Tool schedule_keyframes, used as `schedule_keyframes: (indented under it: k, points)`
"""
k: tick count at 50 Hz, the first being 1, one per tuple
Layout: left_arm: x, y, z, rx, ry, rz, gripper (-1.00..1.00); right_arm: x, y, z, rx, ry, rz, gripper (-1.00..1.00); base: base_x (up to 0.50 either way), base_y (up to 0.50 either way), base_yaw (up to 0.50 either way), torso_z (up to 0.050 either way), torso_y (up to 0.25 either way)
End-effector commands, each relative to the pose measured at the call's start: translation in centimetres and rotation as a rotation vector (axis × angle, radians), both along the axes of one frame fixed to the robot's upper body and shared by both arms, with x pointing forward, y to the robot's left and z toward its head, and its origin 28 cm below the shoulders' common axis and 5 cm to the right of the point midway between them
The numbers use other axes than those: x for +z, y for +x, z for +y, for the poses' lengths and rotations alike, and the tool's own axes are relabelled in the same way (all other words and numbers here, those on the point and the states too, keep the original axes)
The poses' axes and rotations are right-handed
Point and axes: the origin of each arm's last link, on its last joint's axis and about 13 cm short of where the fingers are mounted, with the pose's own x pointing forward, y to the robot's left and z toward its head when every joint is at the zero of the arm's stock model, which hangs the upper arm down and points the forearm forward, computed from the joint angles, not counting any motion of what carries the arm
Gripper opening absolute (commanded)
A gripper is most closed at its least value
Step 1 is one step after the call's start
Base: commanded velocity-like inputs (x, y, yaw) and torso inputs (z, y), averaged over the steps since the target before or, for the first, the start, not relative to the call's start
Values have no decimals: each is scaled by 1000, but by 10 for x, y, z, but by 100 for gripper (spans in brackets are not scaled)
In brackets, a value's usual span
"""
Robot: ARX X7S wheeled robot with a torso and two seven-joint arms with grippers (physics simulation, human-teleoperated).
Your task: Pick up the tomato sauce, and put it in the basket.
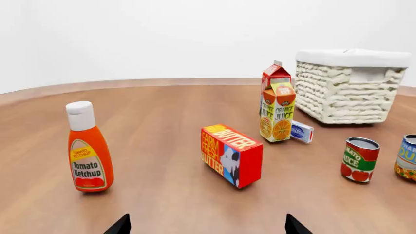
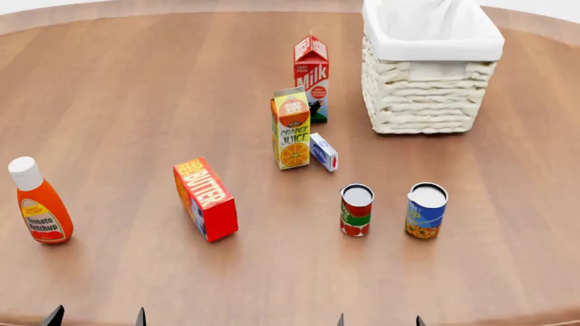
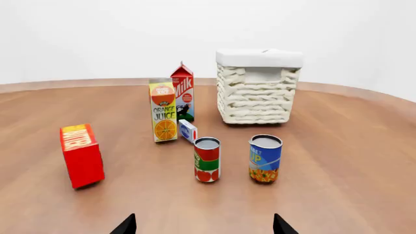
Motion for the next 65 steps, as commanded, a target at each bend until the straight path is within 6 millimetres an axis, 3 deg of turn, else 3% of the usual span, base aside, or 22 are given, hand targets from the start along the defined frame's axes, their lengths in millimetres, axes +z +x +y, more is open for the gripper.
schedule_keyframes:
  k: [1, 7, 20, 33, 42, 65]
  points:
    - [2, -1, 0, -4, 8, -14, 100, 0, 1, 1, -4, -17, -14, 100, 0, 0, 0, 0, 0]
    - [19, -9, 0, -6, 54, -93, 100, 18, -8, 1, -5, 12, -106, 100, 0, 0, 0, 0, 0]
    - [82, -47, -3, 2, 37, -299, 100, 85, -48, 6, 43, 38, -328, 100, 0, 0, 0, 0, 0]
    - [118, -76, -2, 2, 9, -431, 100, 126, -74, 7, 63, 38, -462, 100, 0, 0, 0, 0, 0]
    - [119, -78, 0, 12, 6, -443, 100, 117, -70, 6, 65, 52, -452, 100, 13, 0, 0, 0, 0]
    - [114, -76, -1, 15, 14, -417, 100, 116, -70, 8, 62, 58, -425, 100, 498, 0, 0, 0, 0]
